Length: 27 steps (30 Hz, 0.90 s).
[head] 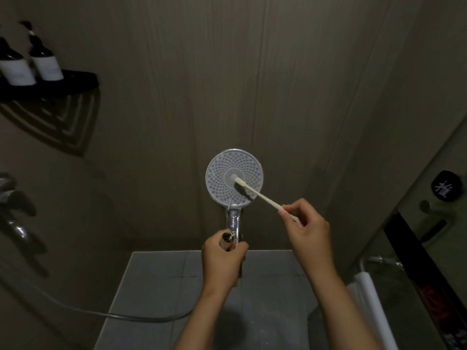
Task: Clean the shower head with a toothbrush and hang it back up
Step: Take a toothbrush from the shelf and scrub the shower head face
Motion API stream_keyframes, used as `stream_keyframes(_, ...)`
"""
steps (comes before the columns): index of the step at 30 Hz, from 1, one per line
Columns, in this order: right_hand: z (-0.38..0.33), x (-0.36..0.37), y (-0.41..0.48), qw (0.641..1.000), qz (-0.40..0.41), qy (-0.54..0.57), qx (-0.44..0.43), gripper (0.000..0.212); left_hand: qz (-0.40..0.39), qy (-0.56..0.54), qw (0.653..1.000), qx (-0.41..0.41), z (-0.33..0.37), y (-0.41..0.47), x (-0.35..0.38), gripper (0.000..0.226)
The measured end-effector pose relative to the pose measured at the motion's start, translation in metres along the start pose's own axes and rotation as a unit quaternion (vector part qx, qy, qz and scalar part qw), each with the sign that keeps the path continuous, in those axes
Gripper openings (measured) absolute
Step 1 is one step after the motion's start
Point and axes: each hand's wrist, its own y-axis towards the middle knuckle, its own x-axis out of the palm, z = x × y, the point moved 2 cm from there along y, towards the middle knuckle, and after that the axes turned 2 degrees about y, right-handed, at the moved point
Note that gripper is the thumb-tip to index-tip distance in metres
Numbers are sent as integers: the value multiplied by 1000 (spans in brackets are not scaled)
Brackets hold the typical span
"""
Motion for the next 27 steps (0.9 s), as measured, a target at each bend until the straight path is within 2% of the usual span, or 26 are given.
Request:
stream_keyframes(8,27,-7,-10,999,-11,-14,34,21,33,-26,999,-13,-1,4,-11,39)
stream_keyframes(15,13,-10,-1,999,0,37,16,19,6,-19,1000,-18,0,2,-5,37)
stream_keyframes(20,8,-2,1,1000,-7,16,15,18,-6,-7,1000,-9,-1,0,-4,18)
stream_keyframes(24,23,-4,-4,999,11,6,31,19,7,-7,1000,-15,-2,3,-9,40)
stream_keyframes(27,32,-6,-7,999,19,5,39,20,10,2,1000,-14,-3,3,-10,44)
